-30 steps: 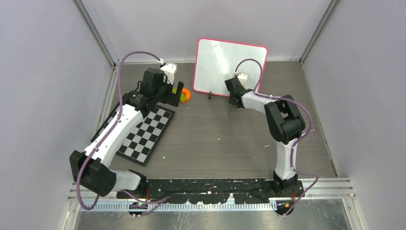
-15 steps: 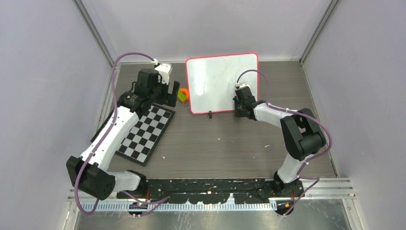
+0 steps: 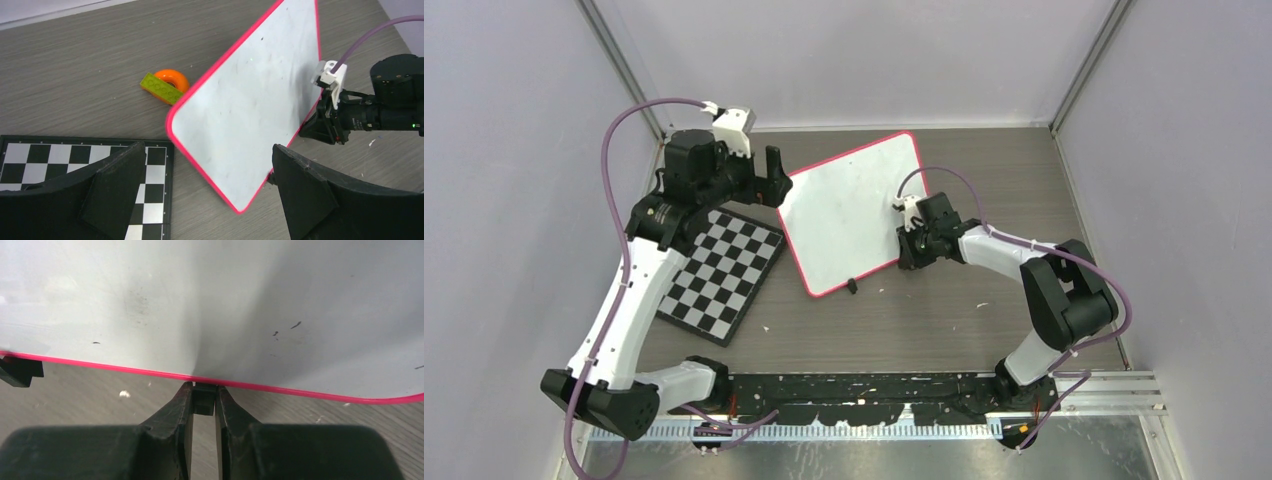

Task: Write a sentence on the whiteboard
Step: Move the whiteboard to the center of the board, then open the whiteboard marker at the center of the board.

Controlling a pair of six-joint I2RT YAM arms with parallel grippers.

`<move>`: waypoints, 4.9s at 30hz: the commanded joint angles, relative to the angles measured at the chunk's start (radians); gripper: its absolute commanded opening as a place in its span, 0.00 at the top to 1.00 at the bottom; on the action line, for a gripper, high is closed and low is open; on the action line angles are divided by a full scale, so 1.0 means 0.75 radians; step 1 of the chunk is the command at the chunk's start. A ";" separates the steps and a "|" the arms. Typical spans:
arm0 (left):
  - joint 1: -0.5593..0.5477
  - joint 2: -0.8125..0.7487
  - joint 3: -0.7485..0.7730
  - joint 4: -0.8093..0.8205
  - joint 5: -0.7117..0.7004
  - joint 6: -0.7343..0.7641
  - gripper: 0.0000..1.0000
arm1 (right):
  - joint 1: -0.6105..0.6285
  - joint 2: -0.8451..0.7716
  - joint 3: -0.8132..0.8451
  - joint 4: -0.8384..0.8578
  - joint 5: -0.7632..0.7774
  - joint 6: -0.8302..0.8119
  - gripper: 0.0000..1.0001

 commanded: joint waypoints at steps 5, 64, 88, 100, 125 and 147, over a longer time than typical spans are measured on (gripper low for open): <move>0.040 -0.017 0.062 -0.041 0.152 -0.071 0.00 | 0.064 -0.009 0.118 -0.233 -0.269 -0.241 1.00; 0.052 0.180 0.180 -0.424 0.902 0.284 0.00 | -1.271 -0.182 0.436 -1.421 -0.023 -2.082 0.09; 0.050 0.182 0.218 -0.533 0.871 0.303 0.00 | -1.379 0.247 0.307 -0.929 -0.027 -2.723 0.31; 0.050 0.204 0.252 -0.548 0.847 0.314 0.00 | -1.271 0.228 0.238 -1.019 -0.084 -2.554 0.83; -0.076 0.341 0.724 -0.713 0.937 0.338 0.03 | -0.546 -0.373 0.902 -1.485 -0.899 -0.942 1.00; -0.320 0.431 0.370 -0.257 1.130 -0.168 0.29 | 0.135 -0.331 1.095 -1.210 -0.687 -0.446 1.00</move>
